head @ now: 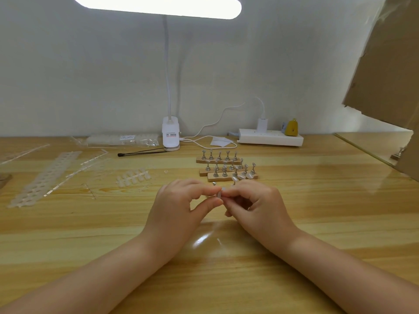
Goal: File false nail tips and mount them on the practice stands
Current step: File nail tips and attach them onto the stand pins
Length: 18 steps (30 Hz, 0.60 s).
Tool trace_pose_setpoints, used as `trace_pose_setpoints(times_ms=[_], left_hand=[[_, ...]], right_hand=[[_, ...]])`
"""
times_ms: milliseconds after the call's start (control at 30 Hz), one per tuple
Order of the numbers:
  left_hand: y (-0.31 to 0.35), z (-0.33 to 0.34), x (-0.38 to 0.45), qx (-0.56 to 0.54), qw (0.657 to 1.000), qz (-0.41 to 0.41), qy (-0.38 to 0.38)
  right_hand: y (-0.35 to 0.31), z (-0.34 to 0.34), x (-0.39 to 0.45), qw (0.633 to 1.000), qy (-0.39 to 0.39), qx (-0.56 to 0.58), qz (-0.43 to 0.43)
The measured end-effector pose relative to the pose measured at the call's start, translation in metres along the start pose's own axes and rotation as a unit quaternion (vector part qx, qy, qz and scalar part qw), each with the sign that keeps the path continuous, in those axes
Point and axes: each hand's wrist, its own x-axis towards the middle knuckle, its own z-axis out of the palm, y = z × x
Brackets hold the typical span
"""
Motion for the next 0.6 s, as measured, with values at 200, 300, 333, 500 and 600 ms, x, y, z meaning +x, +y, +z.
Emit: trace_pose_setpoints(times_ms=[200,300,333,500,600], left_hand=[[0.0028,0.0007,-0.0023,0.011,1.0,-0.014,0.018],[0.0014,-0.0004,-0.0028,-0.022,0.999,-0.046,0.017],[0.0018,-0.0014,-0.0028,-0.024,0.999,-0.047,0.015],[0.005,-0.0026,-0.0024,-0.02,0.999,-0.044,0.009],[0.005,-0.0006,-0.0044,-0.027,0.999,-0.044,0.003]], right_hand=[[-0.0035,-0.0001,0.0017,0.999,0.006,0.003,0.044],[-0.0048,-0.0005,0.0018,0.998,0.004,0.002,0.056],[-0.0055,-0.0005,0.0015,0.999,0.0,-0.003,0.052],[-0.0084,-0.001,0.0013,0.998,-0.007,-0.065,-0.012],[-0.0081,-0.0028,-0.0001,0.995,-0.008,-0.089,-0.046]])
